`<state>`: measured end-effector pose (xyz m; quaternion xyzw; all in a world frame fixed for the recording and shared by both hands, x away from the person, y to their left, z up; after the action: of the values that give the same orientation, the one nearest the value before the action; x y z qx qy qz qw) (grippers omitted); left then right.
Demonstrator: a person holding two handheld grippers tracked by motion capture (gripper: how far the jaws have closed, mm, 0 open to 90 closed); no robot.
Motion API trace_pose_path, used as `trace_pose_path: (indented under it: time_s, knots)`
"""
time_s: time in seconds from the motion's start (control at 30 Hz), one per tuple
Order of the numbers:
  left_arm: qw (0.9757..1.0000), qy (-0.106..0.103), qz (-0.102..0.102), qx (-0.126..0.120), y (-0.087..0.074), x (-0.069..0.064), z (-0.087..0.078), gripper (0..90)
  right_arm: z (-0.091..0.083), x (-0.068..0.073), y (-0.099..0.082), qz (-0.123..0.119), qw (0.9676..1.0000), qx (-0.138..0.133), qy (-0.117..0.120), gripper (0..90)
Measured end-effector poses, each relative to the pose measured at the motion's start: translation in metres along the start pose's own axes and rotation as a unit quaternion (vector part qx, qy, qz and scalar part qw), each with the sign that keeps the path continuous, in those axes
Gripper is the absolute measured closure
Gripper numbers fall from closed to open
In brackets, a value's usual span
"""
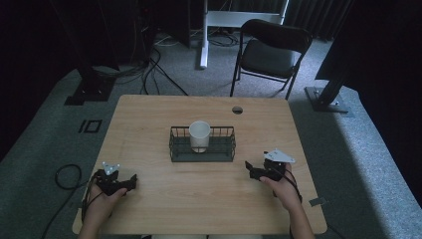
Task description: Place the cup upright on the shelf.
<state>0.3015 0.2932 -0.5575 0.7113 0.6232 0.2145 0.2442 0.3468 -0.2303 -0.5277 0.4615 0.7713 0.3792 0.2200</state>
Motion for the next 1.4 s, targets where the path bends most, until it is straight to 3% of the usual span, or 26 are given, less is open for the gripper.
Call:
trace_pose_path:
  time_s: [0.43,0.63,1.17,1.3,1.4]
  knots:
    - [1.0,0.0,0.0,0.0,0.0,0.0,0.0,9.3,-0.009,-0.022,-0.025,0.008,0.9995,0.031,0.001,11.8]
    - [1.0,0.0,0.0,0.0,0.0,0.0,0.0,9.3,-0.017,-0.031,-0.036,0.015,0.9989,0.042,0.013,11.8]
    - [1.0,0.0,0.0,0.0,0.0,0.0,0.0,9.3,-0.032,-0.056,-0.056,0.029,0.9964,0.077,-0.022,11.8]
    - [1.0,0.0,0.0,0.0,0.0,0.0,0.0,9.3,-0.031,-0.058,-0.06,0.035,0.9945,0.091,-0.038,11.8]
    - [1.0,0.0,0.0,0.0,0.0,0.0,0.0,9.3,-0.03,-0.059,-0.062,0.027,0.9932,0.103,-0.047,11.8]
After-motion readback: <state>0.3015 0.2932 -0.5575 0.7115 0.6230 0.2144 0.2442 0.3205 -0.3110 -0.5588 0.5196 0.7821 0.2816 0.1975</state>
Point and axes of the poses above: each handheld gripper's, and its own axes: z roughly forward along the jaws, y roughly out of its top, x roughly to its left, the point moved 1 cm from there along z, roughly forward along the jaws, and after that the axes turned 7 degrees about x, right-handed, at the moved point
